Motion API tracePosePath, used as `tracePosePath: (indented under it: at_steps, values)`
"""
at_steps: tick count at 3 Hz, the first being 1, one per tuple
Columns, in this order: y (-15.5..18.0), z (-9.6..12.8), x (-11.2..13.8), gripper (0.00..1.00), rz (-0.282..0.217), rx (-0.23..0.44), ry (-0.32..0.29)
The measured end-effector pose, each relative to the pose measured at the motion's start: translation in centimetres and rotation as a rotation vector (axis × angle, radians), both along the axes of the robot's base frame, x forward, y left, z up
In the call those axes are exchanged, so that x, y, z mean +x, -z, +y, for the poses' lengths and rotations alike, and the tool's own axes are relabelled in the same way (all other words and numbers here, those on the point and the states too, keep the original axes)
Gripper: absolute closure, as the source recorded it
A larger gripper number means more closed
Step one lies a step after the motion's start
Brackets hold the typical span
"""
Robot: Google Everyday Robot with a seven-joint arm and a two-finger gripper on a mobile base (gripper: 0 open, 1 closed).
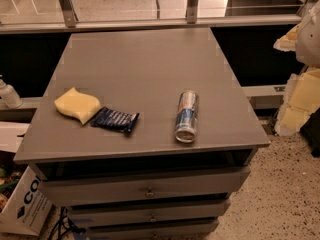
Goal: Place redbull can upright
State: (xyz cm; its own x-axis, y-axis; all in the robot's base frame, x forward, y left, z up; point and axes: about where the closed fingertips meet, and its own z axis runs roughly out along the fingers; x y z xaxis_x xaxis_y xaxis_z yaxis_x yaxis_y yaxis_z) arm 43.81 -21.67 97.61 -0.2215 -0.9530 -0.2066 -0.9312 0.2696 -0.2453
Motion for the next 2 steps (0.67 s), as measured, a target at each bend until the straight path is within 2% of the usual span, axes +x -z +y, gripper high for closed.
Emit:
tracePosePath:
  at_steps: [1,2]
  values:
    - [0.00,0.00,0.00,0.00,0.000,0.000,0.000]
    - [-0.03,0.37,0.62,0.00,-0.010,-0.010,-0.056]
